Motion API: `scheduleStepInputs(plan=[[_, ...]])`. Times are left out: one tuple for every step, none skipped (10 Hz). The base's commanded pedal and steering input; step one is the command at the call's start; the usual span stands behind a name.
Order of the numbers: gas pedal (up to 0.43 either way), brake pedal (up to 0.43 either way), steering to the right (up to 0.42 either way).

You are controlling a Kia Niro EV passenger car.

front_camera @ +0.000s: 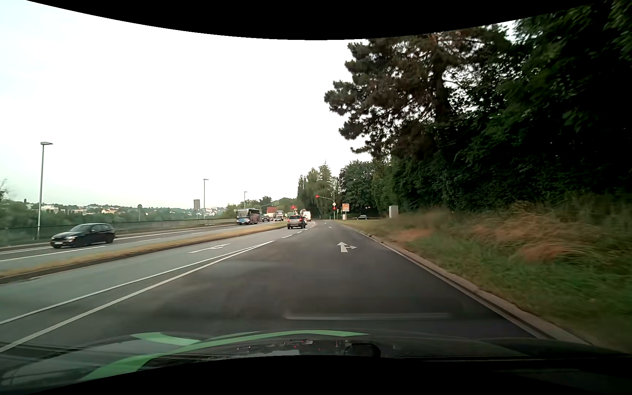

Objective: Follow the waypoints while adhering to traffic rules and regulations

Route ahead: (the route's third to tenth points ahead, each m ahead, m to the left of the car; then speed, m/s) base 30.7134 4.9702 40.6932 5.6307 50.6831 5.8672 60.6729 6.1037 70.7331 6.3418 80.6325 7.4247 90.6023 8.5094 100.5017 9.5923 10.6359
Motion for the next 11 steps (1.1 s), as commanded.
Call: scheduleStepInputs(plan=[[0.0, 0.0, -0.004], [0.0, 0.0, -0.004], [0.0, 0.0, -0.004], [0.0, 0.0, -0.004], [0.0, 0.0, -0.004], [0.0, 0.0, -0.004], [0.0, 0.0, -0.004], [0.0, 0.0, -0.004], [0.0, 0.0, -0.004], [0.0, 0.0, -0.004], [0.0, 0.0, -0.004]])
